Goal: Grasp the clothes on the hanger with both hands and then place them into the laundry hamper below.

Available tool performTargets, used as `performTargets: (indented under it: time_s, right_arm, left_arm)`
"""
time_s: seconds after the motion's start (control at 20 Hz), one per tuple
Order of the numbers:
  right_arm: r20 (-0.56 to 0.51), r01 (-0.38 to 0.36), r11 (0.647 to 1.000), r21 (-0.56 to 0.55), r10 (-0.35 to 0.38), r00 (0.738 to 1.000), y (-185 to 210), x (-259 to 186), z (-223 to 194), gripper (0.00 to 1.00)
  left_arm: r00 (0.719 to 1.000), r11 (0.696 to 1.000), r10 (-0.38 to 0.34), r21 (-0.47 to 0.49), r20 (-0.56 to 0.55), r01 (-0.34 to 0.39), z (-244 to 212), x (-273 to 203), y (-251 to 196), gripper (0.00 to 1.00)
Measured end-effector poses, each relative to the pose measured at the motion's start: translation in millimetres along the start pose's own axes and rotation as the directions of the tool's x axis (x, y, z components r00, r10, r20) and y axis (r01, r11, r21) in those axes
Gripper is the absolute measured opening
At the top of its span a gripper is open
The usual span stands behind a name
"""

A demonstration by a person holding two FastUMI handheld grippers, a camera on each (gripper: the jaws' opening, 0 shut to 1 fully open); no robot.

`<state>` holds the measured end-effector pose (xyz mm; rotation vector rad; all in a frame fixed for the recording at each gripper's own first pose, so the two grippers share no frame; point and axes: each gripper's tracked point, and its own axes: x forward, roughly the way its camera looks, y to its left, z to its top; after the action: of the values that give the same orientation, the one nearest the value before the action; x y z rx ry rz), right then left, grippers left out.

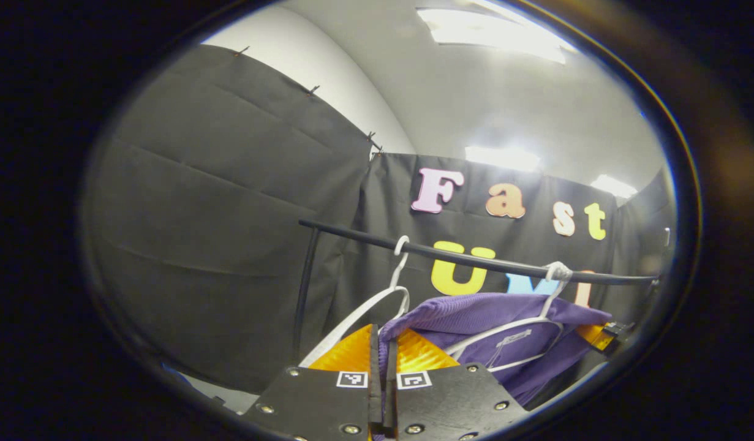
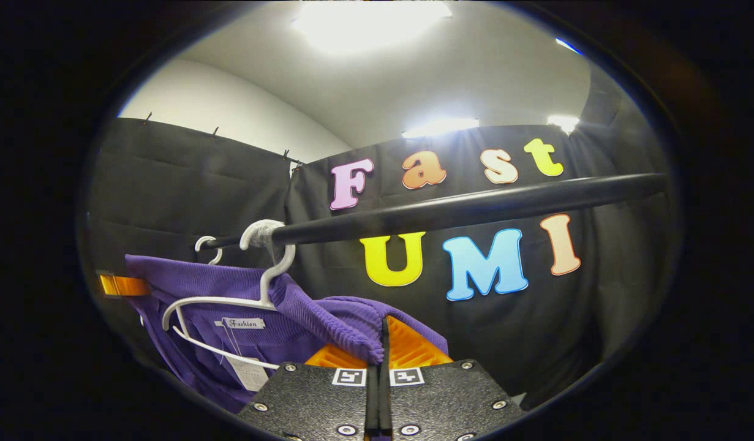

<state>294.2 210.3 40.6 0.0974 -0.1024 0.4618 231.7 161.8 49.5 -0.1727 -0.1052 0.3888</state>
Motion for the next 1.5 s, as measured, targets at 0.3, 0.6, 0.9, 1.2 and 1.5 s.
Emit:
performTargets:
  time_s: [0.3, 0.6, 0.9, 1.2, 1.5]
  right_arm:
    - [0.001, 0.022, 0.999, -0.025, -0.022, 1.000, 14, -17, -3, 0.00]
    - [0.000, 0.047, 0.998, -0.037, -0.047, 0.999, 12, -13, -4, 0.00]
    - [0.000, 0.045, 0.997, -0.058, -0.045, 0.999, 13, -10, -7, 0.00]
    - [0.008, 0.026, 0.997, -0.073, -0.026, 1.000, -9, 1, -12, 0.00]
    - [-0.002, 0.056, 0.995, -0.081, -0.056, 0.998, -51, 13, -24, 0.00]
  left_arm:
    - [0.998, 0.999, -0.046, 0.010, -0.035, 0.047, -43, 1, 5, 0.02]
    - [0.994, 0.995, -0.097, -0.022, -0.057, 0.095, -81, -10, 7, 0.02]
    - [0.988, 0.992, -0.113, -0.071, -0.109, 0.106, -113, -13, -1, 0.02]
    - [0.985, 0.992, -0.114, -0.076, -0.126, 0.105, -130, -13, -34, 0.02]
    - [0.986, 0.991, -0.132, -0.030, -0.099, 0.130, -128, -15, -76, 0.02]
